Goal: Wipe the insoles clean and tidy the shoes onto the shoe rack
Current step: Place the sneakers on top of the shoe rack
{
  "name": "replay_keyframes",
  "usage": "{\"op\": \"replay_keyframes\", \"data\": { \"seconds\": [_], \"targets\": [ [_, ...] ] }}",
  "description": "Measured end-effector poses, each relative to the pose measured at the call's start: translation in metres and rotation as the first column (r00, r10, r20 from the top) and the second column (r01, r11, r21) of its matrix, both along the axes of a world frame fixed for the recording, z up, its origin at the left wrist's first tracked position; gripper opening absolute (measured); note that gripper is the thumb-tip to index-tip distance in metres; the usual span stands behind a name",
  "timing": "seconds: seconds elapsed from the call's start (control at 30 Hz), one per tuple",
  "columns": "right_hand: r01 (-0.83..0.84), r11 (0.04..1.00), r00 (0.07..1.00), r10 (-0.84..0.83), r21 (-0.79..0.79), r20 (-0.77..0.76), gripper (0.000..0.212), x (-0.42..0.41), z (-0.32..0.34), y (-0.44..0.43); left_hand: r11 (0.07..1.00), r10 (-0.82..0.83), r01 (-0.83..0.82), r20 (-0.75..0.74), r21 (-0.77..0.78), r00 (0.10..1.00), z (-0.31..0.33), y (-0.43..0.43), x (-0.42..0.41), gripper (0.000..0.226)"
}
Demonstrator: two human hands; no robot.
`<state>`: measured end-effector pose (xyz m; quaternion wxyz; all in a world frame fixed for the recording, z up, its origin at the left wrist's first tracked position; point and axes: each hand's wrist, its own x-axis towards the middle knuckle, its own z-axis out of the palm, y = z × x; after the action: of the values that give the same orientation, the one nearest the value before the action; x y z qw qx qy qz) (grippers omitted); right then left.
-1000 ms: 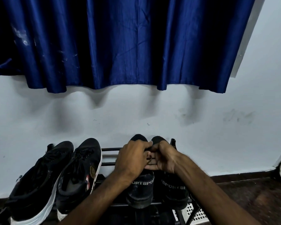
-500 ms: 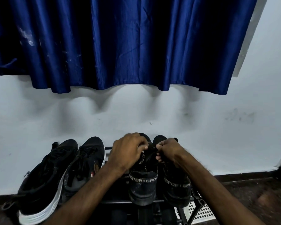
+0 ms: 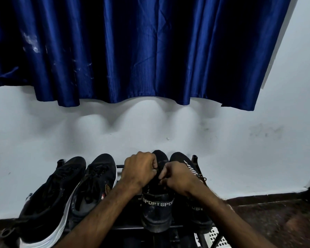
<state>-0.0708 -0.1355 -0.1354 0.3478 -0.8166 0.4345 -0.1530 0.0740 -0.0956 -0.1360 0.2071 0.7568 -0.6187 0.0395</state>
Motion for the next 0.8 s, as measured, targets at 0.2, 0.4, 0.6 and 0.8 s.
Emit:
{"op": "replay_keyframes", "data": {
  "seconds": [0.2, 0.4, 0.6, 0.8],
  "targets": [
    [-0.368, 0.921, 0.777, 0.229, -0.128, -0.586, 0.03, 0.009, 0.016, 0.022, 0.999, -0.003, 0.004, 0.042, -0.034, 0.999, -0.003, 0.003, -0.001, 0.011],
    [-0.371, 0.851, 0.792, 0.081, -0.372, -0.605, 0.029, 0.015, 0.027, 0.025, 0.999, -0.011, 0.012, 0.041, -0.041, 0.999, -0.004, 0.006, 0.0, 0.015],
    [-0.168, 0.979, 0.974, 0.147, -0.118, -0.17, 0.013, -0.012, 0.022, -0.002, 0.997, -0.069, 0.071, 0.126, -0.014, 0.99, -0.009, 0.012, 0.003, 0.02],
    [-0.067, 0.968, 0.962, -0.002, -0.243, -0.272, 0.061, -0.013, 0.0, -0.016, 0.997, 0.017, -0.01, -0.087, 0.078, 0.996, -0.021, 0.023, 0.017, 0.046]
  ]
}}
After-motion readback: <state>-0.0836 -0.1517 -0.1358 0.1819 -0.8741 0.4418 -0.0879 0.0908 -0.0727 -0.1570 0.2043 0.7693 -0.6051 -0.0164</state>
